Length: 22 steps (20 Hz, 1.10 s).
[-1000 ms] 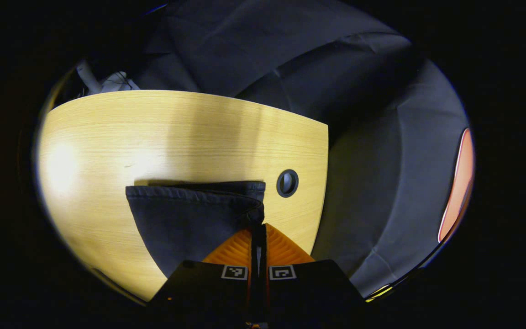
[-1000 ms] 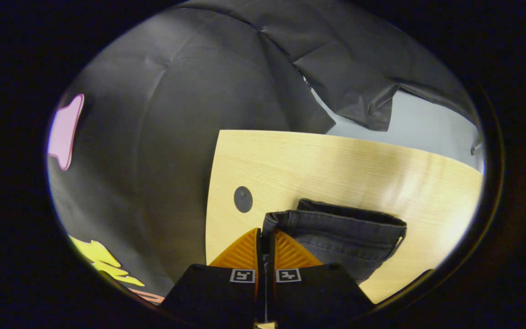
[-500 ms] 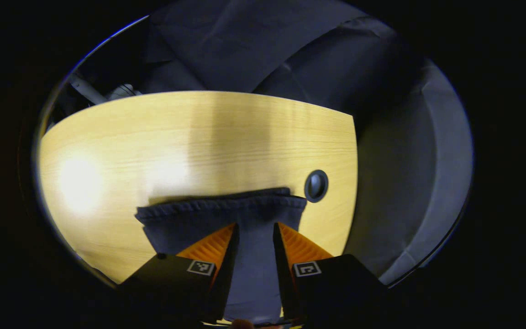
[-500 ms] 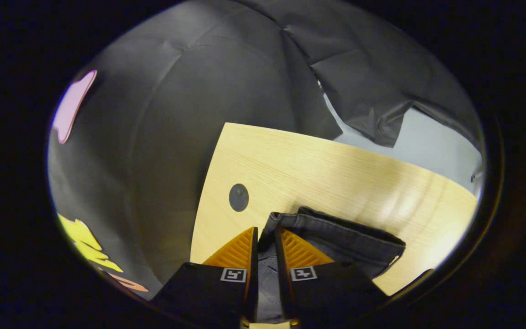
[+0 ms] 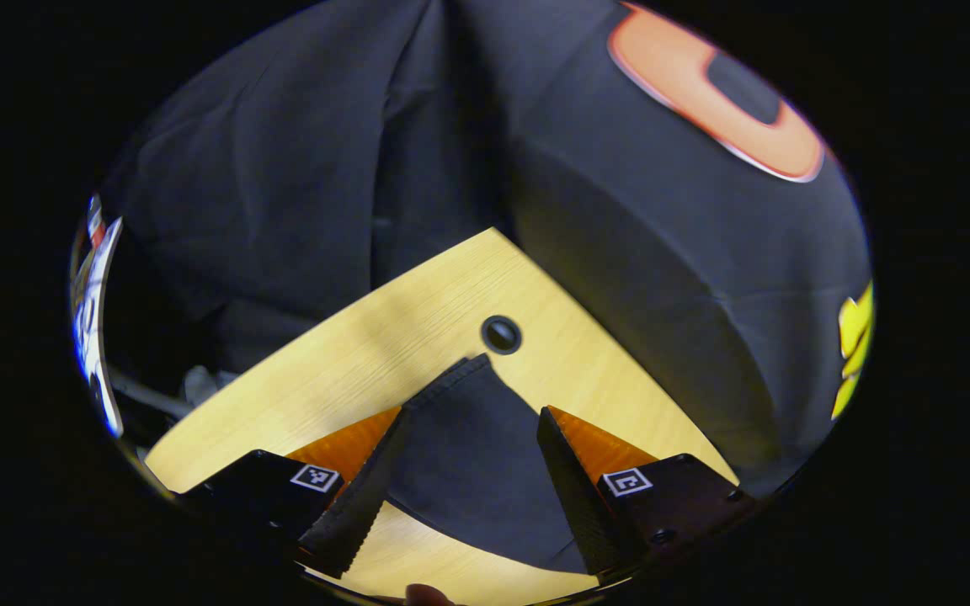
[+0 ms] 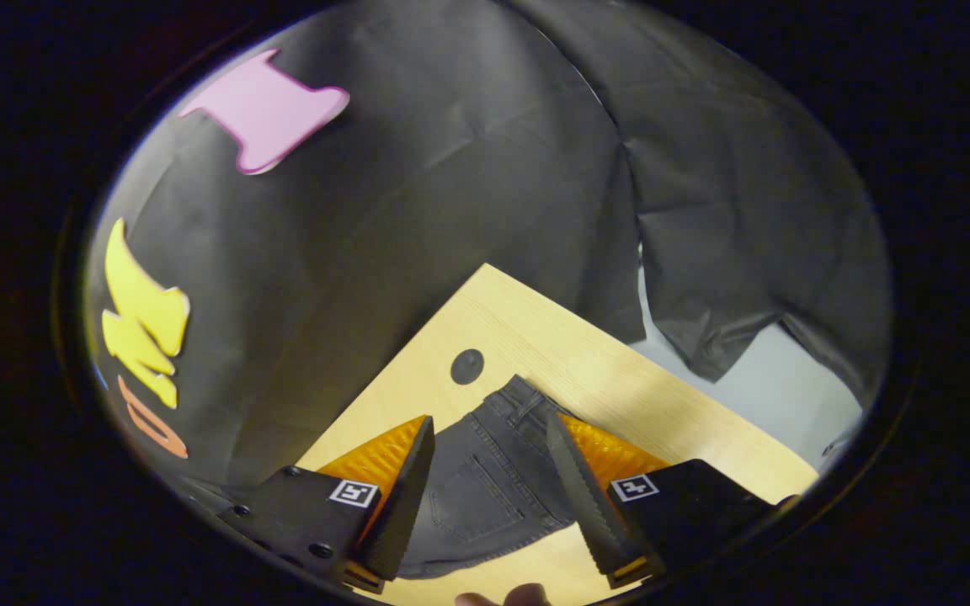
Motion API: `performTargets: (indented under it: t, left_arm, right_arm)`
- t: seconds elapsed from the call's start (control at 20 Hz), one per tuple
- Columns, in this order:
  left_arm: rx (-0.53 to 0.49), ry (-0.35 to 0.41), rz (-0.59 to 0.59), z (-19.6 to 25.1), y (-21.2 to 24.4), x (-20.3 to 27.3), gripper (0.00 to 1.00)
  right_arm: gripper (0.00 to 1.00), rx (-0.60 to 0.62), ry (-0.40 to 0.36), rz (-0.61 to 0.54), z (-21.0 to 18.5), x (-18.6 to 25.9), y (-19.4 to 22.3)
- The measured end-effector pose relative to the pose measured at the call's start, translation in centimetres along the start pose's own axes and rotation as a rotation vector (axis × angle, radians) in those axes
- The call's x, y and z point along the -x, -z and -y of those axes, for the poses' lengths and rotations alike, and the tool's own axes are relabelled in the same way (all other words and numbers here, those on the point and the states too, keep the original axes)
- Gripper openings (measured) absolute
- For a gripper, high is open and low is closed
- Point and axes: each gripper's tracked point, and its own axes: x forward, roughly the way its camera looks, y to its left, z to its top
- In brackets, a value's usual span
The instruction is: Grasp the waist and the cuffs of the jeans and fold them to make the two legs overlap; first hold the waist and fold one-third of the jeans toward the cuffs, then hold the cuffs and fold the remaining one-third in the same direction to finish folding.
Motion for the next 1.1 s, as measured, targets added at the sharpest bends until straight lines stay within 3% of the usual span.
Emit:
performTargets:
  t: [0.05, 0.1, 0.15, 0.35, 0.4, 0.55, 0.6, 0.75, 0.9, 0.95, 1.1]
  left_arm:
    - [-0.044, 0.013, 0.063, 1.1, -0.4, 3.2, 0.98]
    - [-0.072, 0.046, 0.122, 1.8, -0.6, 4.6, 0.98]
    - [-0.076, 0.078, 0.166, 2.0, -0.4, 4.7, 0.97]
    - [-0.023, 0.129, 0.28, 3.4, -0.4, 8.8, 0.98]
    - [-0.032, 0.145, 0.292, 3.9, 0.6, 10.2, 0.98]
    - [-0.135, 0.195, 0.36, 4.9, 3.7, 13.8, 0.98]
    - [-0.179, 0.199, 0.394, 5.0, 4.3, 14.7, 0.98]
    - [-0.266, 0.175, 0.444, 5.3, 6.4, 16.3, 0.98]
    - [-0.271, 0.147, 0.422, 4.3, 8.7, 18.0, 1.0]
    - [-0.265, 0.143, 0.411, 4.2, 9.3, 18.3, 0.98]
    - [-0.269, 0.111, 0.394, 3.9, 10.3, 18.9, 0.98]
  right_arm:
    - [0.92, 0.046, -0.009, 0.022, 0.0, 1.5, 0.6]
    - [0.77, 0.094, -0.012, 0.047, 0.2, 2.8, 1.1]
    - [0.86, 0.156, -0.016, 0.079, 0.2, 4.6, 1.6]
    - [0.9, 0.252, -0.007, 0.118, 1.1, 8.9, 4.9]
    - [0.95, 0.243, 0.002, 0.108, 2.0, 9.4, 5.6]
    - [0.97, 0.163, 0.024, 0.097, 4.5, 10.0, 7.0]
    - [0.92, 0.126, 0.024, 0.086, 5.2, 9.8, 7.4]
    - [0.97, 0.015, 0.016, 0.035, 6.8, 7.7, 8.6]
    - [0.92, -0.119, 0.028, -0.012, 8.5, 3.8, 9.1]
    - [0.98, -0.159, 0.029, -0.022, 8.9, 2.4, 9.0]
    - [0.98, -0.273, 0.019, -0.038, 9.6, -0.9, 8.1]
